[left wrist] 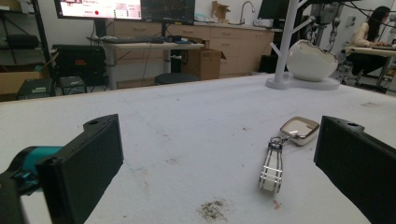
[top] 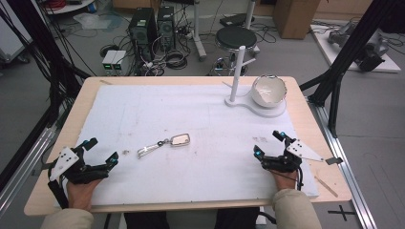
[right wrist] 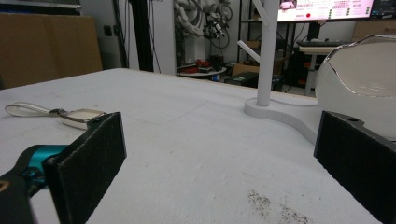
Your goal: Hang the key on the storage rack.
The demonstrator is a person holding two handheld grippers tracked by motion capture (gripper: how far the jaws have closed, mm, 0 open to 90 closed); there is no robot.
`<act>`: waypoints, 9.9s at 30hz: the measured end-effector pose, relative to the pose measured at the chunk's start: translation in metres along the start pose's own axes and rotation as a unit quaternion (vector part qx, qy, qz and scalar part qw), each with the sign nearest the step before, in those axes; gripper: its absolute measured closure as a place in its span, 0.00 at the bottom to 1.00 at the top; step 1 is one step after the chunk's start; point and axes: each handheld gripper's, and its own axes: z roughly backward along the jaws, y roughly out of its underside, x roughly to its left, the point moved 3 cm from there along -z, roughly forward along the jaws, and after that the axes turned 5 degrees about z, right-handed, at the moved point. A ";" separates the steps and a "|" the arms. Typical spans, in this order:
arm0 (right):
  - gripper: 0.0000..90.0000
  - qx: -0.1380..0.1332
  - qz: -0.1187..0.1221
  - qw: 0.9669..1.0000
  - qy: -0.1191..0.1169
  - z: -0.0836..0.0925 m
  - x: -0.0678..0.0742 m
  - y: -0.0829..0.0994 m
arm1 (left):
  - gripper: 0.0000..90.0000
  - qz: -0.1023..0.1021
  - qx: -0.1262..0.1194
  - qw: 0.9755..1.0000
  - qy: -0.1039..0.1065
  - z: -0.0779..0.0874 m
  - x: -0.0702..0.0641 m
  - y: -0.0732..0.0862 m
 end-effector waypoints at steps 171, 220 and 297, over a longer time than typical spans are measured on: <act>0.02 0.057 0.023 0.993 -0.105 -0.043 -0.009 -0.082 | 0.82 -0.199 0.419 0.854 0.236 -0.143 -0.066 -0.084; 0.07 0.292 0.237 0.824 -0.423 -0.162 0.090 -0.168 | 0.82 -0.203 0.382 0.824 0.365 -0.181 -0.132 -0.115; 0.83 0.274 0.015 0.922 -0.273 -0.144 -0.039 -0.157 | 0.02 -0.055 0.085 0.983 0.152 -0.046 -0.013 -0.050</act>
